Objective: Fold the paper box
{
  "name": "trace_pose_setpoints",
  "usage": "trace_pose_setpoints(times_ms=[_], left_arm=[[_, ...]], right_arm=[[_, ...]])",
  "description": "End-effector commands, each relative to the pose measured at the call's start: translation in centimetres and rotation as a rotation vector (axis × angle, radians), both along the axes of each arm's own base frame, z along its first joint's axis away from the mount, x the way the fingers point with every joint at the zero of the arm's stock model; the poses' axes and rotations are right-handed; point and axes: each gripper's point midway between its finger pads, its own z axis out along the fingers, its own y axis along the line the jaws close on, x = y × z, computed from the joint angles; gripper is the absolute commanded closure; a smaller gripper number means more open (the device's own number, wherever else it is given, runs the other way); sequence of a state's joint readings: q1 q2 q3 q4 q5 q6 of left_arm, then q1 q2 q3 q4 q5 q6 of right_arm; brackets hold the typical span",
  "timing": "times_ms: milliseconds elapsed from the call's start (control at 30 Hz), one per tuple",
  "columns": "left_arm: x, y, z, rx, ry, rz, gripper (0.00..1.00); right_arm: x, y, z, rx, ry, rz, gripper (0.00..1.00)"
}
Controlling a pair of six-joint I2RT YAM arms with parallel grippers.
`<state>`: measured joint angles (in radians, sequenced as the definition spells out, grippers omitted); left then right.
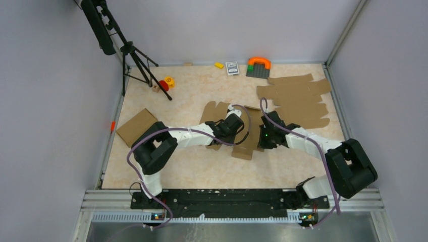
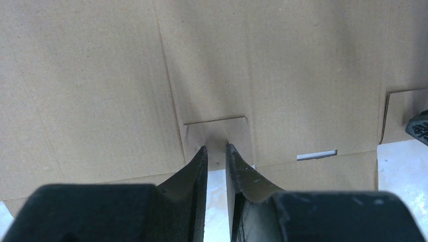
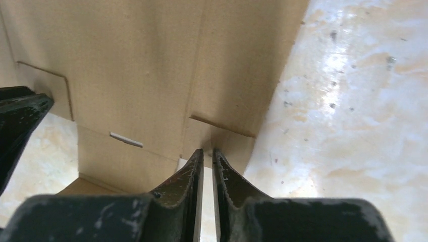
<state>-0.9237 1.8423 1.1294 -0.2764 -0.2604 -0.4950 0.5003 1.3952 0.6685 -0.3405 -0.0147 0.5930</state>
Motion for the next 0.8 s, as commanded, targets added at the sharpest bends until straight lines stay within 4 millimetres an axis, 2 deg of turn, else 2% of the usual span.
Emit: trace_pose_setpoints(times_ms=[0, 133, 267, 567, 767], left_arm=[[-1.4, 2.1, -2.9, 0.086, 0.073, 0.004, 0.79], [-1.3, 2.0, -2.6, 0.081, 0.069, -0.001, 0.80], [-1.3, 2.0, -2.5, 0.077, 0.066, -0.002, 0.80], [-1.4, 2.0, -2.5, 0.078, 0.066, -0.006, 0.80], [-1.4, 1.9, -2.5, 0.075, 0.070, -0.009, 0.80]], right_arm=[[-0.9, -3.3, 0.6, -0.185, 0.020, -0.036, 0.86], [-0.4, -3.1, 1.8, -0.177, -0.007, -0.051, 0.84], [-0.2, -3.0, 1.9, -0.177, -0.003, -0.053, 0.82], [0.4, -0.7, 3.6, -0.122, -0.027, -0.011, 0.79], [0.4, -0.2, 3.0, -0.123, -0.015, 0.000, 0.77]])
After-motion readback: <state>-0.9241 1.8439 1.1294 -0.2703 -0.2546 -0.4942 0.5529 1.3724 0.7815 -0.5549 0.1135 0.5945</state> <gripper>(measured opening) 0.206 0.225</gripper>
